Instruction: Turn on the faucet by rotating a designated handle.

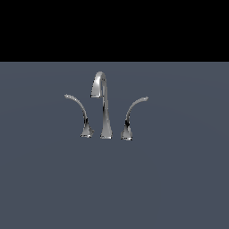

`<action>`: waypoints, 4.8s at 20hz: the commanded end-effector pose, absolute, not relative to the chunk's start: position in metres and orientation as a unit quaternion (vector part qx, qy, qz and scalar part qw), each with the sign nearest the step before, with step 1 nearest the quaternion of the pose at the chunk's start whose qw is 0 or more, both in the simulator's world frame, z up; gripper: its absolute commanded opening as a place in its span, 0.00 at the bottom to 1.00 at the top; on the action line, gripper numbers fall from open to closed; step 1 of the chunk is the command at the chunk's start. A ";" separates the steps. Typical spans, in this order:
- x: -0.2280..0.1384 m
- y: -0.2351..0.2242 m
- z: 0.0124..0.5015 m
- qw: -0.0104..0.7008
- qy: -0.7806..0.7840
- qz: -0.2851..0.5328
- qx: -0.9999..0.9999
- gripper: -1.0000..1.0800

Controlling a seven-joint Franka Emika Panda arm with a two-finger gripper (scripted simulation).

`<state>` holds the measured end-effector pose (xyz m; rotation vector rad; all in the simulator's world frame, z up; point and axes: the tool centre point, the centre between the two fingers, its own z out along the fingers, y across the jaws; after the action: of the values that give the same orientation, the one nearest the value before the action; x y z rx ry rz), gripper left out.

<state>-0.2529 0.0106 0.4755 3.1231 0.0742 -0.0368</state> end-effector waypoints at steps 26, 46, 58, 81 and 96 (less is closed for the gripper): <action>-0.230 0.073 0.419 0.007 -0.133 -0.011 0.991 0.00; -0.169 0.140 0.344 0.002 -0.336 -0.009 0.942 0.00; -0.123 0.165 0.303 -0.001 -0.445 -0.008 0.896 0.00; -0.030 0.177 0.229 -0.002 -0.620 -0.004 0.785 0.00; 0.032 0.160 0.181 0.001 -0.724 0.000 0.690 0.00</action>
<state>0.0278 0.1633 0.1876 2.1974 -2.2501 0.0035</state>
